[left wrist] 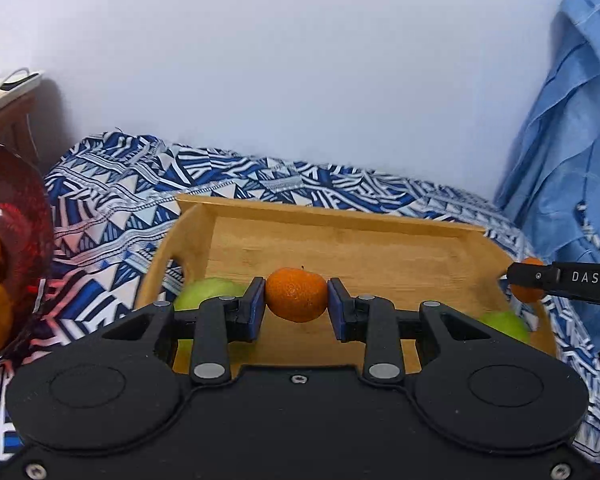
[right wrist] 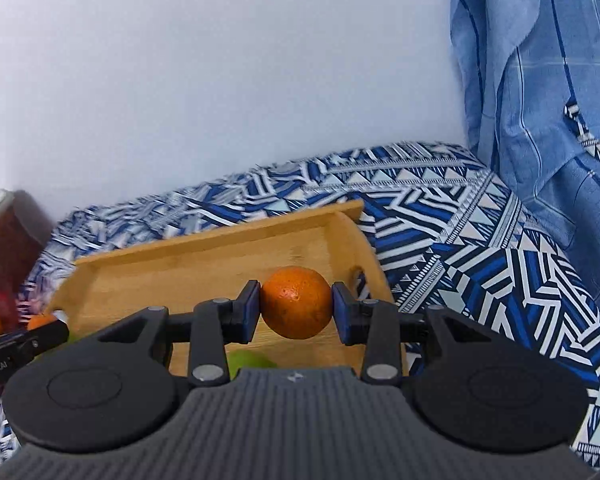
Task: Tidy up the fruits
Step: 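Lower the mandarin onto the tray and open the left tool while the right tool places its mandarin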
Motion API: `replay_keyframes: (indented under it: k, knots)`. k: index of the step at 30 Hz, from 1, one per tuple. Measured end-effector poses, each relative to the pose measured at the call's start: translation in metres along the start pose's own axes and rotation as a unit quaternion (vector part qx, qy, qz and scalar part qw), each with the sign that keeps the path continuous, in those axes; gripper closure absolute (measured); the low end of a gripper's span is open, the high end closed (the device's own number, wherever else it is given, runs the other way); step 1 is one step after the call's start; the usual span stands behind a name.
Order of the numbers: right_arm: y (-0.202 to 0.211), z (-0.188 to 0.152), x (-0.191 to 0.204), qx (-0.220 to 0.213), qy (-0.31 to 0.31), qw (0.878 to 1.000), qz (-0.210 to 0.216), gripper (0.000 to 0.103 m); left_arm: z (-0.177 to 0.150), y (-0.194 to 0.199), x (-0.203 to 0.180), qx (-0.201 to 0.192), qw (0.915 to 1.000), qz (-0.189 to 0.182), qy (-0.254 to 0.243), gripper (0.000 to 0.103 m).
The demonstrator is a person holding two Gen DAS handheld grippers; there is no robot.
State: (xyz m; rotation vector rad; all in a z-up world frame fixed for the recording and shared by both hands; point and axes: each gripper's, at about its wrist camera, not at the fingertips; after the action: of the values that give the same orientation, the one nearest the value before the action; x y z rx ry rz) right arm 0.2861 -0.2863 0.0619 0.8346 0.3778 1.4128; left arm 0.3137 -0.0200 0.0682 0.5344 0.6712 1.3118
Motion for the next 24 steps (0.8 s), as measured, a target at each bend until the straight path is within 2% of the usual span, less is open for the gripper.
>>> replay_keyframes:
  k: [9,18,24]
  knots:
    - [-0.034,-0.005,-0.012,0.03,-0.004,1.0,-0.004,0.061,-0.006,-0.037,-0.02,0.015,0.9985,0.028,-0.045,0.072]
    - [-0.037,-0.004,-0.008,0.027,0.014,1.0,-0.006,0.061,-0.002,-0.048,-0.03,0.012,0.9973,0.041,-0.06,0.072]
    - [-0.037,-0.006,-0.002,0.023,0.039,0.999,-0.019,0.061,-0.005,-0.056,-0.047,0.013,0.9918,0.07,-0.106,0.072]
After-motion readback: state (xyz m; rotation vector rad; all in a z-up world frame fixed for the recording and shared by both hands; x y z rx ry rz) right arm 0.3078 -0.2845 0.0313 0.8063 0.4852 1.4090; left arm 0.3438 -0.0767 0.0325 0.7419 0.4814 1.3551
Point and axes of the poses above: each gripper's, at about its wrist camera, not at the fingertips, and y roughly against the way its jaws point, x to its left, z to its top, and after that the axes turned 3 degrees about x, right-handed
